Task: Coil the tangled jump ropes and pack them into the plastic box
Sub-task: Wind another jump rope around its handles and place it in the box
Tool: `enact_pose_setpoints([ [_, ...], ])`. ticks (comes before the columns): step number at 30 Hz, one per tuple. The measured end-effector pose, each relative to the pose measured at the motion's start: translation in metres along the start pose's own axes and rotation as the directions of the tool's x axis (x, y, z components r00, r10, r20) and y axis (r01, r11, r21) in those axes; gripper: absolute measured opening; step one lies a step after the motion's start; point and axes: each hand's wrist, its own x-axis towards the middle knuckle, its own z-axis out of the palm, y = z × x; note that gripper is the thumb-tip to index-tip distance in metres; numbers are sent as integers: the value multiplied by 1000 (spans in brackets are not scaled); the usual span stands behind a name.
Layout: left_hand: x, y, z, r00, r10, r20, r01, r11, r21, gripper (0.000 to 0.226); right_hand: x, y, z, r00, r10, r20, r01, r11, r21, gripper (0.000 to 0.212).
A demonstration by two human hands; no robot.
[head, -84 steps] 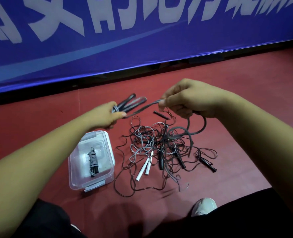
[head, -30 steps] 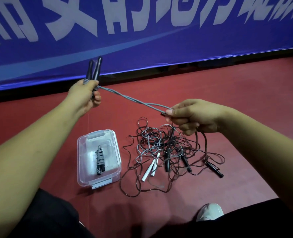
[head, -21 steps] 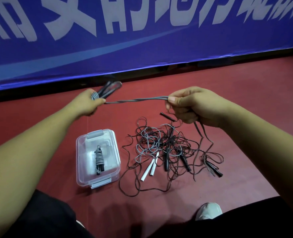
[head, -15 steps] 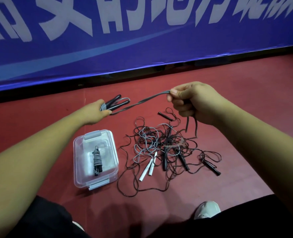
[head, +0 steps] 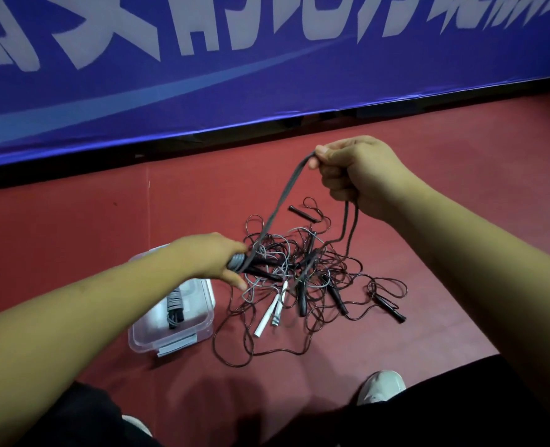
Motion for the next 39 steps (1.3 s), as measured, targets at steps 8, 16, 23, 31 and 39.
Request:
enact_pose_setpoints([
  [8,-17,28,-13,961,268,-64,-275,949,-153,27,17,12,-27,975,31,-219,-22,999,42,29],
  [16,-43,38,-41,883,336,-329,-469,581,-665,19,27,39,-47,921,195,-338,-196,980,31,33],
  [23,-43,14,-59,842,24,-539,-540,12,-842,21,17,59,-46,963,263,-51,-265,905,-334,13],
  [31,-30,-36,-63,822,-361,-441,-485,-38,-874,16,5,40,-16,905,268,331,-99,888,-449,28],
  [39,-20,-51,-51,770,-460,-441,-233,442,-867,12,-17,6,14,949,59,310,114,853,-509,31],
])
